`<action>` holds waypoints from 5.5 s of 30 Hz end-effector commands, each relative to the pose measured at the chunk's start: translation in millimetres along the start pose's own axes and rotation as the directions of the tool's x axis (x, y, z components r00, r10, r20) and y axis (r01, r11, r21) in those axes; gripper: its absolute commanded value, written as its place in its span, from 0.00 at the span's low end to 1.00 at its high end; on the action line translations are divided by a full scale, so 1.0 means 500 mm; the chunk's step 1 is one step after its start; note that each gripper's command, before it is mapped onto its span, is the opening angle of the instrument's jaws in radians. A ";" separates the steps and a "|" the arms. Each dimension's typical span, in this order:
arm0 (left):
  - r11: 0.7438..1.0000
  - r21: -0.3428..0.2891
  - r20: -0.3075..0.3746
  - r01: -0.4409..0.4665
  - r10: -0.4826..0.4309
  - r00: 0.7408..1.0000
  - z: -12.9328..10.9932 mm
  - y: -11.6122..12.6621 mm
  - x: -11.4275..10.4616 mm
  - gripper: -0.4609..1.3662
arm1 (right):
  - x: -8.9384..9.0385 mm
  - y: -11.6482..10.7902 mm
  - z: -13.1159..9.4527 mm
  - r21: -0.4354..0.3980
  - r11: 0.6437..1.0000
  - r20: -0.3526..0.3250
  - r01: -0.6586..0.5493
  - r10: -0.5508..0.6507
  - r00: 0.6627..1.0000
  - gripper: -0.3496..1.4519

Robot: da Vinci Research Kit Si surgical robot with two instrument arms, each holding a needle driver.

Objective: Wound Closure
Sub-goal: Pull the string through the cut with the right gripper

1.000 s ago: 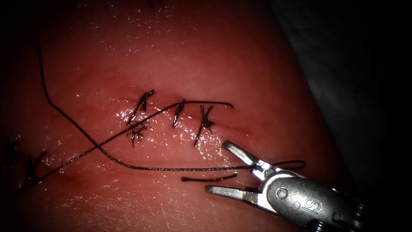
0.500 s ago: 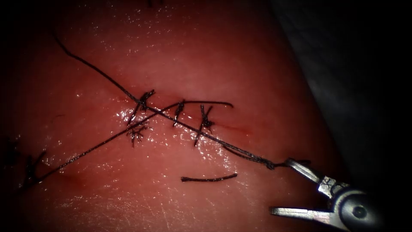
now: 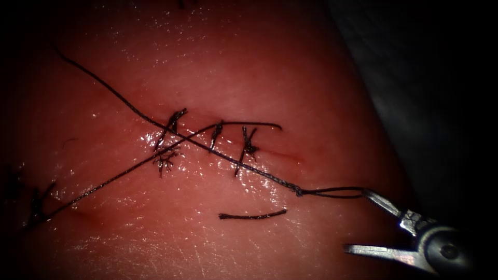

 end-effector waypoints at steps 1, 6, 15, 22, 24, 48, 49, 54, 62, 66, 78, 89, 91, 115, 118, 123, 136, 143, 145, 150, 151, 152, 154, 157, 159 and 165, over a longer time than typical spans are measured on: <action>1.000 -0.001 0.000 -0.002 0.002 1.000 -0.0002 -0.0005 -0.0001 0.06 | -0.0005 0.0001 0.0001 0.015 1.000 -0.006 0.008 -0.007 1.000 0.89; 1.000 0.027 0.004 -0.003 0.003 1.000 -0.0021 -0.0065 -0.0012 0.06 | -0.0042 0.0013 0.0005 0.024 0.999 -0.018 -0.023 0.024 1.000 0.83; 0.997 0.073 0.034 -0.017 0.014 0.999 -0.0054 -0.0162 -0.0045 0.06 | -0.0078 0.0022 0.0015 0.025 0.998 -0.028 -0.060 0.061 0.998 0.86; 0.996 0.091 0.062 -0.025 0.019 0.998 -0.0079 -0.0224 -0.0083 0.06 | -0.0077 0.0024 0.0054 0.025 0.998 -0.032 -0.060 0.061 0.998 0.82; 0.995 0.095 0.069 -0.024 0.018 0.997 -0.0078 -0.0224 -0.0085 0.06 | -0.0080 0.0030 0.0084 0.034 0.998 -0.038 -0.057 0.058 0.998 0.82; 0.994 0.106 0.075 -0.025 0.017 0.997 -0.0064 -0.0192 -0.0077 0.06 | -0.0145 0.0023 0.0262 0.013 0.989 -0.010 -0.146 0.147 0.989 0.68; 0.994 0.107 0.075 -0.020 0.012 0.997 -0.0064 -0.0191 -0.0076 0.06 | -0.0145 0.0024 0.0263 0.009 0.989 -0.010 -0.147 0.147 0.989 0.67; 0.994 0.108 0.076 -0.021 0.013 0.997 -0.0063 -0.0189 -0.0074 0.06 | -0.0141 0.0026 0.0266 -0.003 0.986 -0.009 -0.166 0.166 0.986 0.47; 0.994 0.104 0.077 -0.023 0.015 0.997 -0.0061 -0.0184 -0.0073 0.06 | -0.0124 0.0019 0.0277 -0.011 0.982 -0.006 -0.186 0.186 0.983 0.18; 0.994 0.104 0.074 -0.024 0.016 0.997 -0.0060 -0.0181 -0.0072 0.06 | -0.0114 0.0012 0.0290 -0.020 0.981 -0.004 -0.191 0.191 0.982 0.23; 0.995 0.098 0.073 -0.026 0.018 0.997 -0.0059 -0.0177 -0.0070 0.06 | -0.0109 -0.0002 0.0291 0.045 0.980 -0.006 -0.191 0.192 0.981 0.00; 0.999 -0.043 0.063 0.005 -0.002 0.998 -0.0015 -0.0092 -0.0056 0.06 | -0.0035 -0.0101 0.0240 0.263 0.964 0.056 0.036 -0.053 0.997 0.00; 0.997 -0.082 0.065 0.013 -0.008 0.998 -0.0004 -0.0070 -0.0059 0.06 | -0.0026 -0.0136 0.0236 0.297 0.953 0.081 0.053 -0.081 0.993 0.00; 0.956 -0.283 0.082 0.072 -0.051 0.995 0.0041 0.0077 -0.0076 0.06 | 0.0152 -0.0577 0.0301 0.600 0.786 0.201 0.149 -0.328 0.923 0.00; 0.957 -0.283 0.077 0.068 -0.048 0.996 0.0047 0.0100 -0.0066 0.06 | 0.0169 -0.0604 0.0314 0.624 0.765 0.177 0.160 -0.337 0.925 0.00; 0.957 -0.282 0.069 0.065 -0.047 0.996 0.0053 0.0128 -0.0045 0.06 | 0.0190 -0.0565 0.0323 0.546 0.812 0.103 0.207 -0.310 0.945 0.58; 0.956 -0.289 0.044 0.049 -0.037 0.998 0.0060 0.0156 -0.0037 0.06 | 0.0231 -0.0391 0.0219 0.315 0.929 0.023 0.196 -0.214 0.977 0.87; 0.953 -0.304 0.009 0.020 -0.018 1.000 0.0068 0.0192 -0.0028 0.06 | 0.0272 -0.0307 0.0139 0.251 0.945 -0.005 0.211 -0.216 0.976 0.86; 0.951 -0.308 0.003 0.019 -0.019 1.000 0.0070 0.0200 -0.0025 0.06 | 0.0282 -0.0283 0.0115 0.236 0.949 -0.020 0.209 -0.210 0.977 0.86; 0.949 -0.315 -0.010 0.006 -0.009 1.000 0.0073 0.0210 -0.0023 0.06 | 0.0299 -0.0220 0.0049 0.180 0.966 -0.073 0.187 -0.177 0.982 0.90; 0.949 -0.315 -0.011 0.006 -0.010 1.000 0.0073 0.0210 -0.0024 0.06 | 0.0299 -0.0213 0.0037 0.177 0.967 -0.069 0.184 -0.175 0.982 0.90; 0.949 -0.317 -0.016 -0.005 0.000 1.000 0.0073 0.0208 -0.0026 0.06 | 0.0298 -0.0205 0.0021 0.173 0.968 -0.062 0.181 -0.173 0.983 0.91; 0.946 -0.325 -0.029 -0.017 0.009 1.000 0.0070 0.0188 -0.0035 0.06 | 0.0294 -0.0198 -0.0008 0.165 0.969 -0.053 0.184 -0.178 0.983 0.93; 0.947 -0.320 -0.014 -0.012 0.008 1.000 0.0062 0.0148 -0.0052 0.06 | 0.0282 -0.0191 -0.0060 0.163 0.969 -0.035 0.184 -0.181 0.983 0.92; 0.949 -0.314 -0.014 -0.009 0.005 1.000 0.0059 0.0133 -0.0057 0.06 | 0.0278 -0.0183 -0.0078 0.169 0.968 -0.036 0.184 -0.180 0.983 0.89; 0.951 -0.309 -0.011 -0.013 0.010 1.000 0.0062 0.0149 -0.0053 0.06 | 0.0239 -0.0084 -0.0106 0.148 0.967 -0.016 0.209 -0.209 0.978 0.87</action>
